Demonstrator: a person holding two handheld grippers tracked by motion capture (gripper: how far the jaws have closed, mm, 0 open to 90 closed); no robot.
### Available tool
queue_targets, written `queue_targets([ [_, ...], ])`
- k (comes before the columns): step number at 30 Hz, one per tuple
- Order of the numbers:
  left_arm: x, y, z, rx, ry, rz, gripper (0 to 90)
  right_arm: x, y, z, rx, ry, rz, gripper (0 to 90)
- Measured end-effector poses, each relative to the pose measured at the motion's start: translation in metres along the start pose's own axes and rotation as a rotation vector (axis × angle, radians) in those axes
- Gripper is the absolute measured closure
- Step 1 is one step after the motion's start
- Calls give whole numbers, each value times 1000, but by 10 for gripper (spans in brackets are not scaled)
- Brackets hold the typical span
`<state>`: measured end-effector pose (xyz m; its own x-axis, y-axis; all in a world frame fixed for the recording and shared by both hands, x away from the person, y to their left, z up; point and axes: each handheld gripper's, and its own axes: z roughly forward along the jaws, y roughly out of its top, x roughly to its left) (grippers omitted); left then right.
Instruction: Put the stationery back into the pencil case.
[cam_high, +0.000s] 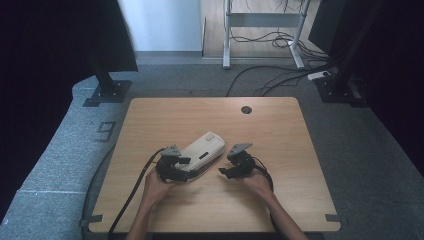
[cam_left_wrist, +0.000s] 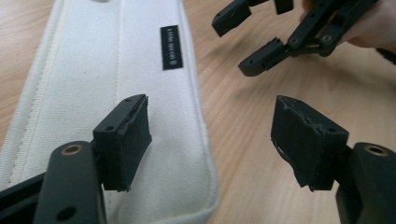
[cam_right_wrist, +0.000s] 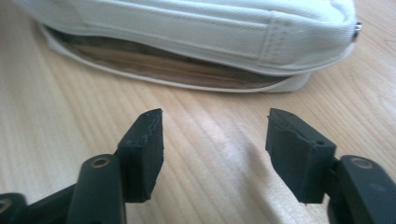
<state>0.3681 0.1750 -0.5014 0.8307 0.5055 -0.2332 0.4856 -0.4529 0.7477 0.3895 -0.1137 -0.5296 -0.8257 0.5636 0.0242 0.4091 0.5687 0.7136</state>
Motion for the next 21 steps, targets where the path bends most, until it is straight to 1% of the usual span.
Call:
queue_targets([
  [1,-2,0,-3,6,-8,13,263,1,-1,-2,-8,-3,-4,318],
  [2,-2,0,-3,6,-8,13,250,1,-1,-2,-8,-3,-4,318],
  [3,-2,1,-5,6,-20,10,225,1,-1,-5,-14,8,0,278],
  [4,-2,1,-8,4,-19,11,203,2,-2,-6,-19,1,4,263],
  [6,-3,2,-12,-4,-20,14,182,2,-3,-11,-25,13,13,230],
  [8,-4,2,-14,-4,-20,17,150,2,-4,-14,-30,2,17,194],
  [11,-6,1,-19,-1,-4,39,139,2,-5,-21,-35,-8,26,156],
  [14,-6,0,-21,-1,-1,47,116,2,-6,-25,-31,-20,22,147],
  [15,-8,-1,-23,11,10,62,102,1,-7,-29,-27,-25,20,136],
  [16,-8,-1,-23,11,10,62,95,1,-7,-29,-27,-25,20,136],
  [17,-9,-2,-25,11,30,78,92,1,-9,-34,-29,-25,16,133],
  [20,-8,-4,-27,13,34,76,55,0,-11,-38,-36,-27,16,130],
  [21,-7,-6,-31,8,42,76,49,-1,-12,-43,-38,-34,17,125],
])
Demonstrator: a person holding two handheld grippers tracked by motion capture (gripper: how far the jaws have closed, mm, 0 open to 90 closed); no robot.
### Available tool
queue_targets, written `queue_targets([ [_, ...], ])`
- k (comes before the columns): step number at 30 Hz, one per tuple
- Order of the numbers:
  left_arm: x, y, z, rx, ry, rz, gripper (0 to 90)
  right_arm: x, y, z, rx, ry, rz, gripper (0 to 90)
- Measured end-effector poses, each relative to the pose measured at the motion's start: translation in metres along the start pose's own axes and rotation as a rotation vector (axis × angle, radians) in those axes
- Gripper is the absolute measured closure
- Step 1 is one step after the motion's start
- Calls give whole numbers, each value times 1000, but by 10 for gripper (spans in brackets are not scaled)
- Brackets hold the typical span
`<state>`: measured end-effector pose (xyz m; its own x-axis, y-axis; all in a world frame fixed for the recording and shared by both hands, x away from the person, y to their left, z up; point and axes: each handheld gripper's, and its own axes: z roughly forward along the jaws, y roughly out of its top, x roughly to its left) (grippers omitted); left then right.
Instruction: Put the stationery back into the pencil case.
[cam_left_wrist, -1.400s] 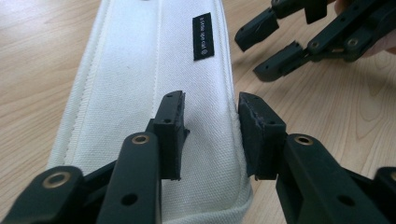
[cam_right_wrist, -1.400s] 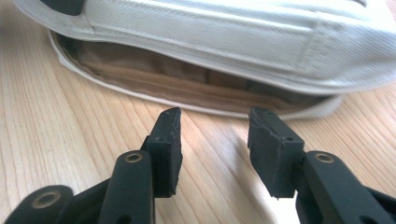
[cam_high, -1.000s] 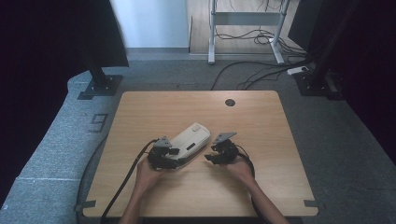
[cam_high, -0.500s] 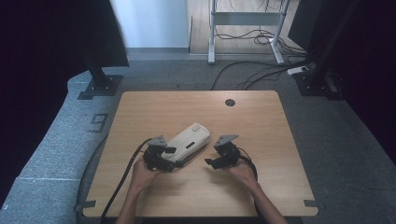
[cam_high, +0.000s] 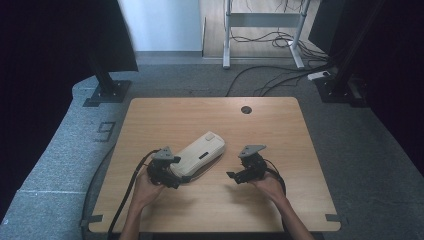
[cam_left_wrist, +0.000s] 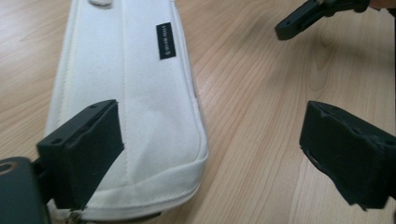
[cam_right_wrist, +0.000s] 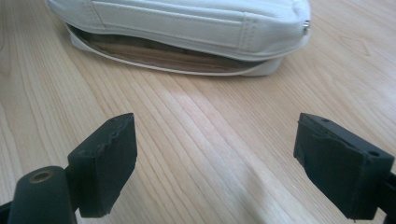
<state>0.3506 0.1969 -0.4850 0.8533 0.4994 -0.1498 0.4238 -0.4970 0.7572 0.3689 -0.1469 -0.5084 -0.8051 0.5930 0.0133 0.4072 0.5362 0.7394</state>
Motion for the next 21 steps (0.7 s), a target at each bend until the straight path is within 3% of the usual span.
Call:
queue_targets([
  [5,2,-6,-10,1,27,-3,0,-3,-5,-11,-2,-22,-10,96],
  [12,7,-17,-29,-30,72,-24,0,-10,-14,-28,-10,-56,7,55],
  [21,13,-31,-26,-1,122,-38,0,-22,-33,-46,-24,-87,45,0],
])
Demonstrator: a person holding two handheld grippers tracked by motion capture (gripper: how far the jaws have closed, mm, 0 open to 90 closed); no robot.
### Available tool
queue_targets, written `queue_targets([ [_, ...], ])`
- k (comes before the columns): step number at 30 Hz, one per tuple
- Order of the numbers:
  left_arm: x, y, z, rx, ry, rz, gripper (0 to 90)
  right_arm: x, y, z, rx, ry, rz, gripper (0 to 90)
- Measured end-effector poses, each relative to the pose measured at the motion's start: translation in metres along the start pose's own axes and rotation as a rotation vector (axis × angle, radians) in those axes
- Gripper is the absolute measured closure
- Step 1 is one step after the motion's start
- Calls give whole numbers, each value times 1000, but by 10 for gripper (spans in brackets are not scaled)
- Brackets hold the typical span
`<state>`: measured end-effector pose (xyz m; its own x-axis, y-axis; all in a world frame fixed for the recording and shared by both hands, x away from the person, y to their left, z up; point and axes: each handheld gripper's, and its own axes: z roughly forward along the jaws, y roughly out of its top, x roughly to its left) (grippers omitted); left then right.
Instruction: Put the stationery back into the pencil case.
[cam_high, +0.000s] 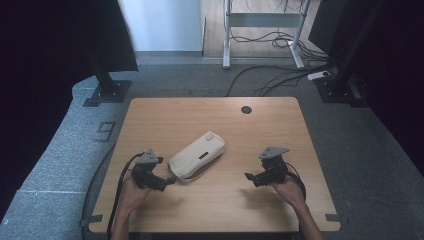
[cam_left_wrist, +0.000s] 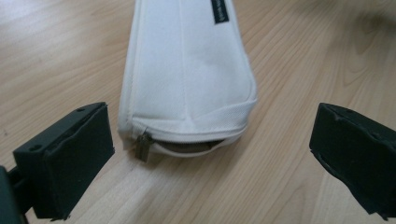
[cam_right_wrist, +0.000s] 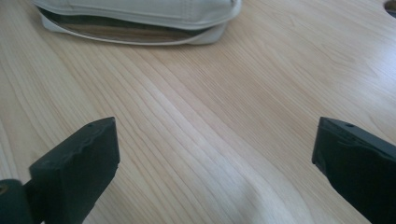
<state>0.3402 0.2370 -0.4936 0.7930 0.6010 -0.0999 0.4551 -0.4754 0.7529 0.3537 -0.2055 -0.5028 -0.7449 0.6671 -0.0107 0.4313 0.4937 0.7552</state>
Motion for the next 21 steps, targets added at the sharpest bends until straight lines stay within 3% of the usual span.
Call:
queue_targets([
  [10,5,-15,6,13,25,-20,0,-9,-26,-10,13,-50,39,0],
  [21,6,-31,22,95,70,-27,0,-13,-52,-11,8,-72,87,0],
])
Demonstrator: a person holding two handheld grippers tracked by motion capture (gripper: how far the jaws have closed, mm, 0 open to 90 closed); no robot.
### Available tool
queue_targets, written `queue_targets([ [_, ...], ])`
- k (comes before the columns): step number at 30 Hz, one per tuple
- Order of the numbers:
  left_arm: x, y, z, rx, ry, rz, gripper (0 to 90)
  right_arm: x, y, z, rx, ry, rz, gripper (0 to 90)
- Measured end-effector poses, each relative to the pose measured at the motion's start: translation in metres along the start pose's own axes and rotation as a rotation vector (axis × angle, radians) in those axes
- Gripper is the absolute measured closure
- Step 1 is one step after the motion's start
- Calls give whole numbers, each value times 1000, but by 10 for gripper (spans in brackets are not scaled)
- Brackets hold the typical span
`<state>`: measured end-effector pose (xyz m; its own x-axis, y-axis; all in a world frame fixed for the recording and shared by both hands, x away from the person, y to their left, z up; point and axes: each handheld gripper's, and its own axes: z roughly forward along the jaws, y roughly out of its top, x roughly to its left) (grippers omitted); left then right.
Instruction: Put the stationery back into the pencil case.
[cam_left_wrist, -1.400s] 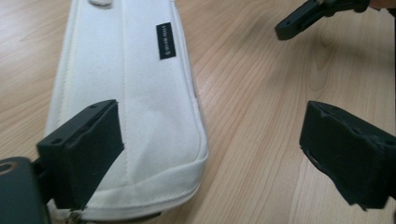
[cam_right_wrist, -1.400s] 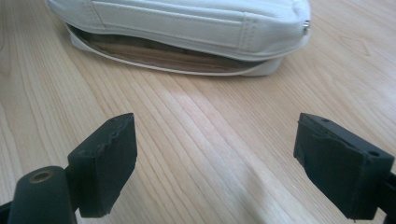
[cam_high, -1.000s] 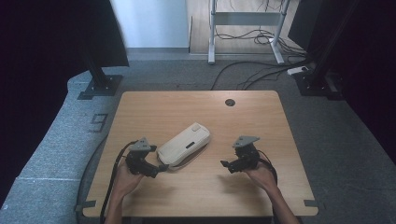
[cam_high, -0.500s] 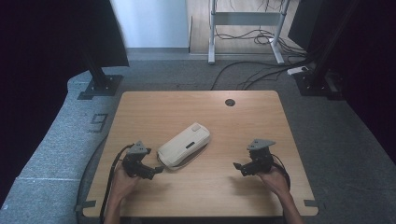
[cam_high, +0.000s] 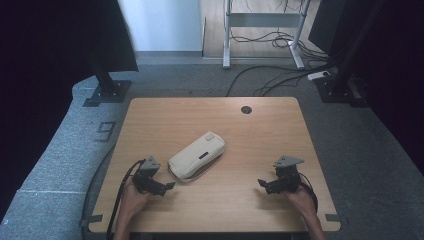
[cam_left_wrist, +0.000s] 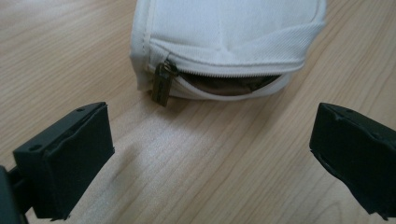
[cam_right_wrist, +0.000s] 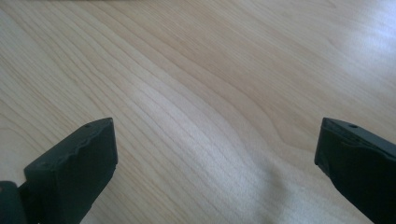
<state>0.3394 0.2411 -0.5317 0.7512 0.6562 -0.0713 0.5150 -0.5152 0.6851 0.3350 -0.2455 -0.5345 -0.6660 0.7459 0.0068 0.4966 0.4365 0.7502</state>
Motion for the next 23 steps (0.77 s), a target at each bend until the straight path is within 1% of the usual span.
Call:
queue_targets([
  [2,0,-2,2,10,2,0,0,0,-4,2,-2,2,11,0],
  [4,-1,-4,5,25,14,5,0,0,-9,4,7,4,18,0],
  [6,-1,-7,7,37,18,6,0,1,-12,7,25,2,14,0],
  [8,-2,-9,9,52,22,6,0,2,-15,8,24,7,20,0],
  [9,-2,-9,9,52,22,6,0,2,-15,8,24,7,20,0],
  [10,-2,-11,10,46,36,18,0,3,-17,10,32,6,17,0],
  [11,-2,-11,10,46,36,18,0,4,-18,11,42,4,13,0],
  [12,-4,-13,11,36,45,28,0,5,-18,12,46,-3,9,0],
  [13,-5,-13,11,38,52,37,0,5,-18,12,48,-6,5,0],
  [23,-6,-13,11,38,62,25,0,5,-19,12,50,-5,5,0],
])
